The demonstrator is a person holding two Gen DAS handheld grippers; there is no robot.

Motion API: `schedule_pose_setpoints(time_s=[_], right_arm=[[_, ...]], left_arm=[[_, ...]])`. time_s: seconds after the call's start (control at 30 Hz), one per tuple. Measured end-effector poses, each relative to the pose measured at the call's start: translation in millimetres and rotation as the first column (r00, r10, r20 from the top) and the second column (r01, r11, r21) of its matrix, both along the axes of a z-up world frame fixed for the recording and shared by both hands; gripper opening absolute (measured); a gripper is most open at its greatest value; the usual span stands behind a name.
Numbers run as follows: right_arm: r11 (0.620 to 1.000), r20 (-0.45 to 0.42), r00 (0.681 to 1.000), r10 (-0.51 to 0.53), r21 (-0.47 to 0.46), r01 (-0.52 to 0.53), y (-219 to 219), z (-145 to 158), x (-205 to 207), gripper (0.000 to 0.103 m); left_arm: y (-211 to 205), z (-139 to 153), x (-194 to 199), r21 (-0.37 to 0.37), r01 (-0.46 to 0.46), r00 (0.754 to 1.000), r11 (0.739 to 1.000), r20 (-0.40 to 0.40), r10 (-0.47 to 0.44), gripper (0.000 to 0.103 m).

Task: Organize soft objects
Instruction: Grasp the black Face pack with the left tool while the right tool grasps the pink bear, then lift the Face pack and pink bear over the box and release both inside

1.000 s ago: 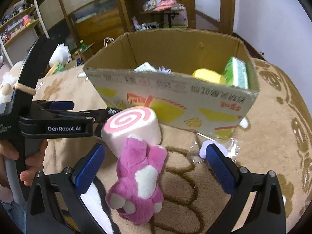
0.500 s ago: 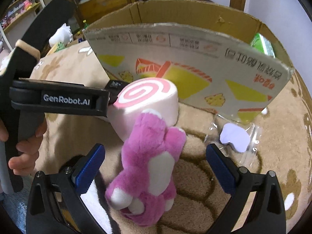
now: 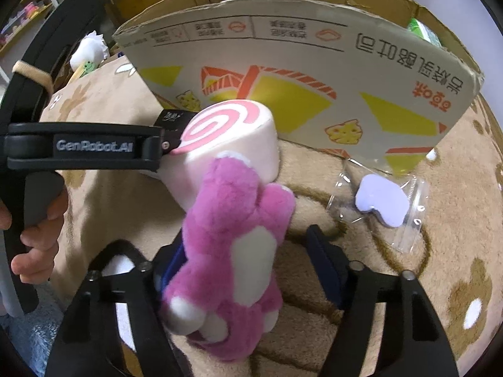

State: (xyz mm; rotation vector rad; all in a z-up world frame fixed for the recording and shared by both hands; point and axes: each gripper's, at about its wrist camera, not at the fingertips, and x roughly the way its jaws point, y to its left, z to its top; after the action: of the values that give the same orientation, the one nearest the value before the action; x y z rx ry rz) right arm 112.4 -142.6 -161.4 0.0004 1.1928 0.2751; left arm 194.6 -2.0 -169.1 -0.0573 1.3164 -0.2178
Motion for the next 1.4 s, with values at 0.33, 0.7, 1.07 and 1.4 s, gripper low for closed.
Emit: schedule_pose_setpoints(time_s=[0.33, 0.7, 1.07, 1.4], right_arm=[[1.0, 0.011, 1.0, -0.006, 0.021, 0.005, 4, 8, -7, 0.051], [0.996, 0.133, 0.987, -0.086, 0.012, 0.085, -32, 35, -13, 0.05], [0.98, 0.342, 0.923, -0.177, -0.028, 0.198, -45, 85, -33, 0.05], [0.976, 0.494, 0.849, -0.186, -0.009, 0.219, -49, 127, -52, 0.05]], left_arm=[[2, -3, -1, 0.038, -0.026, 1.0, 0.999, 0.008, 0.025, 0.048], [8, 10, -20, 0.047, -0.034, 0.998, 0.998, 0.047, 0.032, 0.046], [1, 61, -61, 0.084, -0.027, 0.977, 0.996, 0.212, 0.008, 0.046], [3, 131, -100, 0.019, -0.023, 0.866, 1.0, 0.5, 0.01, 0.046]])
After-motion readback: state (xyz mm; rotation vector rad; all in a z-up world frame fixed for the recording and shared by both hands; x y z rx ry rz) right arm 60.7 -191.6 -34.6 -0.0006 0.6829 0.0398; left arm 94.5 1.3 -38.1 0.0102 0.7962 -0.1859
